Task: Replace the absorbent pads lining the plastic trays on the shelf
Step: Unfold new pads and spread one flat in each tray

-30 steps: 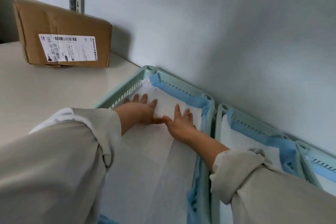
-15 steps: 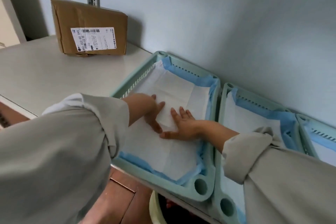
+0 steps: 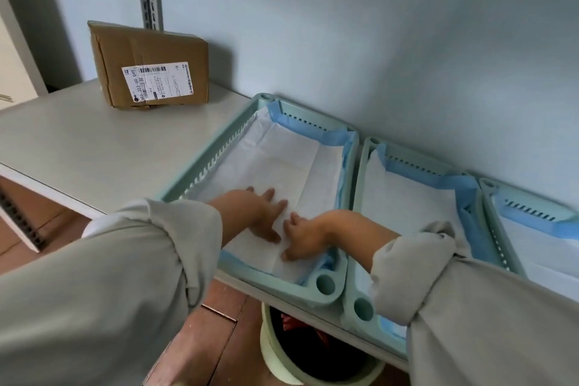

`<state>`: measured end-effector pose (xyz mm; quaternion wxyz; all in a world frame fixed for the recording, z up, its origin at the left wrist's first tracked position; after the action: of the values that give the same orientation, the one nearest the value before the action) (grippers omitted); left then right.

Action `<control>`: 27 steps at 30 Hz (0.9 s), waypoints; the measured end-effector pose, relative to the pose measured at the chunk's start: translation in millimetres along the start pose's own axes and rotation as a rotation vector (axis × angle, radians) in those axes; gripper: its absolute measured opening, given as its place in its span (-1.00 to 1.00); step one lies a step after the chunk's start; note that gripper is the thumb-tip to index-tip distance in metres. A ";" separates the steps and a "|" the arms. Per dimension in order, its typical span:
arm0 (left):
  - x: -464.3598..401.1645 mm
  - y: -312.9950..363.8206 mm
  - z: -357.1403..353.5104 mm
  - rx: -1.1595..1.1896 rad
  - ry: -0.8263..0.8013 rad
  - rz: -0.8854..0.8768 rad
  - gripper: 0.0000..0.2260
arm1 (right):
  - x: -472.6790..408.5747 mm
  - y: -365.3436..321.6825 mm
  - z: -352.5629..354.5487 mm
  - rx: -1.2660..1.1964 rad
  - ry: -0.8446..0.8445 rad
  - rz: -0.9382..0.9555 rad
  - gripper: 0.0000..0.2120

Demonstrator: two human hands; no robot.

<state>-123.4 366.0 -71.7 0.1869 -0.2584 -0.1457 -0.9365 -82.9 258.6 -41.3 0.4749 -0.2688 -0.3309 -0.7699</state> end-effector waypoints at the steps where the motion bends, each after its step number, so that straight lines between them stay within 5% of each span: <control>1: -0.5 -2.2 -8.4 0.035 -0.023 0.007 -0.16 | 3.5 -3.1 -7.1 0.008 -0.020 -0.003 -0.26; 4: 7.8 -16.5 -15.7 0.123 0.012 0.094 -0.06 | 17.9 -6.8 -16.3 -0.017 -0.048 -0.045 -0.37; 7: 28.1 -16.9 -9.7 0.123 0.086 0.198 -0.06 | 43.5 -4.3 -2.3 -0.046 0.057 0.010 -0.70; 11: 58.8 24.3 -4.0 0.039 0.103 0.032 -0.33 | 65.2 -0.9 -8.4 -0.266 0.143 0.123 -0.61; 15: 78.9 56.6 -9.0 0.137 -0.108 -0.092 -0.57 | 70.7 0.6 -18.2 -0.346 0.239 0.108 -0.67; 20: 86.4 70.8 0.0 0.634 -0.094 -0.013 -0.48 | 88.8 40.2 -27.3 -0.388 0.481 -0.109 -0.68; 22: 94.5 89.9 -1.0 0.687 -0.068 -0.055 -0.44 | 103.6 51.2 -40.9 -0.412 0.425 -0.127 -0.56; 27: 91.8 116.4 -21.3 0.557 -0.041 -0.110 -0.47 | 138.9 53.7 -92.4 -0.192 -0.024 -0.100 -0.13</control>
<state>-156.1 229.5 -19.3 0.1965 -0.2078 -0.4148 -0.8638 -99.4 93.3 14.7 0.4039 -0.3053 -0.2743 -0.8176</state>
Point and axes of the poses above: each hand's wrist, its own x-axis away from the middle knuckle, its own z-axis out of the back of the hand, y = z × x, the point moved 2 cm from there along -x, towards the middle knuckle, and after that the axes turned 13 degrees about x, right-handed, at the moved point
